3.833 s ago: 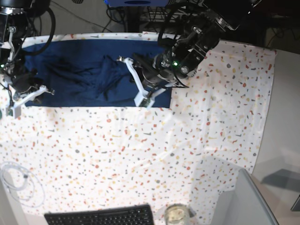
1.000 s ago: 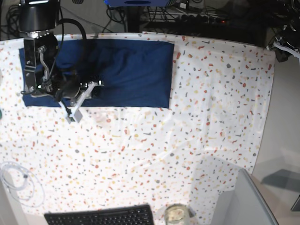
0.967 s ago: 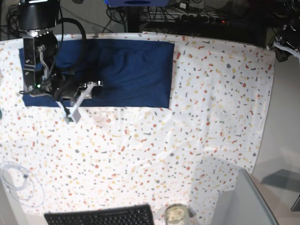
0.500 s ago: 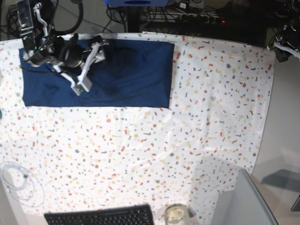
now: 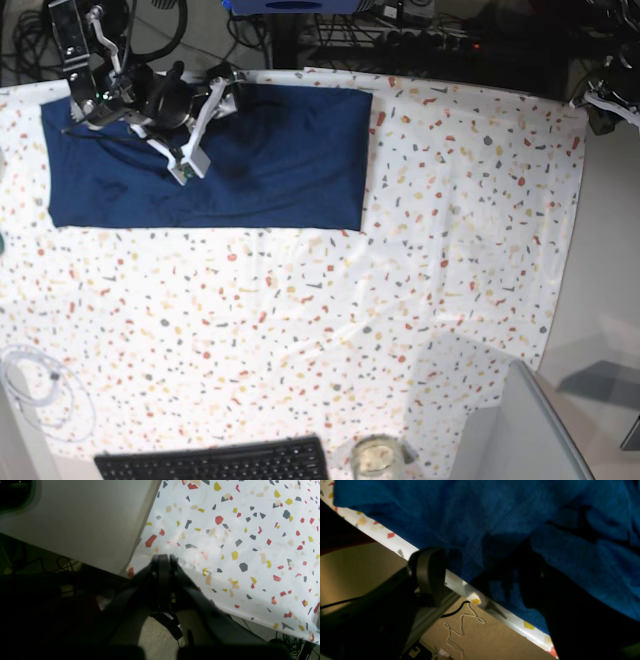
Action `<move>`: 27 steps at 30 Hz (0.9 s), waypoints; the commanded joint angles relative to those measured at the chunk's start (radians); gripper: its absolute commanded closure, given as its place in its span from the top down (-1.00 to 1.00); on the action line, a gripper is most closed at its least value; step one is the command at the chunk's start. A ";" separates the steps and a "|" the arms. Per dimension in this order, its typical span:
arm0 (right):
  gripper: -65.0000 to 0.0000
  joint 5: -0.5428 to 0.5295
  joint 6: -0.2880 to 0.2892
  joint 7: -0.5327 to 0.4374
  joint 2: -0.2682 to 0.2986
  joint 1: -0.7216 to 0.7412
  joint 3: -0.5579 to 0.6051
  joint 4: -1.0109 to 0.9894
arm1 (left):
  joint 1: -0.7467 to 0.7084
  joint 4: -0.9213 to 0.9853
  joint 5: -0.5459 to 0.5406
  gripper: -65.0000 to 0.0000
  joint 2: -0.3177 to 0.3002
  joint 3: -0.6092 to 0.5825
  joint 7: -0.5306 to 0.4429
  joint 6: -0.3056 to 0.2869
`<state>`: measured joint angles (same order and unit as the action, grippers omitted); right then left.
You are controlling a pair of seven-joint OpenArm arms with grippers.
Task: Layout the t-shirt on the table in an organized manner, then fold the t-shirt properly
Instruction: 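Press and smooth the folded shirt with the right gripper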
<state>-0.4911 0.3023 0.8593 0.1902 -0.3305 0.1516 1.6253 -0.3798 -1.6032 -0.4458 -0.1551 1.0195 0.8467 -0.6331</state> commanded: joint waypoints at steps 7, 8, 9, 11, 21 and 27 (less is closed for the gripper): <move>-0.84 -0.014 0.007 -0.050 0.007 0.004 -0.010 0.007 | 0.000 -0.015 -0.012 -1.00 -0.018 0.006 -0.019 -0.004; -1.00 -0.014 0.007 -0.050 0.009 0.003 -0.010 0.010 | 0.000 -0.015 -0.012 -1.00 -0.018 0.006 -0.019 -0.004; -1.00 -0.014 0.007 -0.048 0.010 0.001 -0.010 0.013 | 0.000 -0.015 -0.012 -1.00 -0.018 0.006 -0.019 -0.004; -0.94 -0.014 0.007 -0.042 0.013 -0.003 -0.010 0.016 | -0.002 -0.015 -0.012 -1.00 -0.018 0.006 -0.019 -0.004; -0.99 -0.014 0.004 0.031 0.039 -0.040 -0.010 0.037 | 0.006 -0.015 -0.012 -1.00 -0.014 0.003 -0.019 -0.004; -0.99 -0.014 0.002 0.031 0.044 -0.052 -0.011 0.066 | 0.008 -0.015 -0.012 -1.00 -0.013 -0.149 -0.019 -0.004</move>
<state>-0.4946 0.3023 0.8978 0.2264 -0.3859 0.1440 1.6772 -0.3687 -1.6032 -0.4458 -0.1501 0.8619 0.8448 -0.6315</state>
